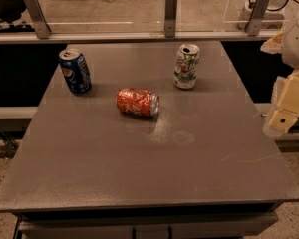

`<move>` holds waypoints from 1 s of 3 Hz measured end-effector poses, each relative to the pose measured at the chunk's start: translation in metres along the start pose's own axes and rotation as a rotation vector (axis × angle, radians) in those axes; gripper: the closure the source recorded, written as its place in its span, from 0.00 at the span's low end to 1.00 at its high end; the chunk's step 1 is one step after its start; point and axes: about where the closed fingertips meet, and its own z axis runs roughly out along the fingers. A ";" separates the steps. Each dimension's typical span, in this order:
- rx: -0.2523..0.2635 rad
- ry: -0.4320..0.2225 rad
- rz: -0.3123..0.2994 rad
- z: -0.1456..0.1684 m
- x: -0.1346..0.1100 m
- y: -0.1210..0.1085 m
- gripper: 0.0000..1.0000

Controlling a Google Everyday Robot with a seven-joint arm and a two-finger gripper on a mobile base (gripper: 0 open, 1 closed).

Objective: Place coke can upright

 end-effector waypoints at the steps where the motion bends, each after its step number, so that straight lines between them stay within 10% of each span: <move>1: 0.000 0.000 0.000 0.000 0.000 0.000 0.00; 3: -0.014 -0.020 -0.164 0.022 -0.111 -0.013 0.00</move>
Offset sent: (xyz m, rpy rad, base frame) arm 0.0495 0.1039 0.0016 -0.0351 -0.0020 0.1775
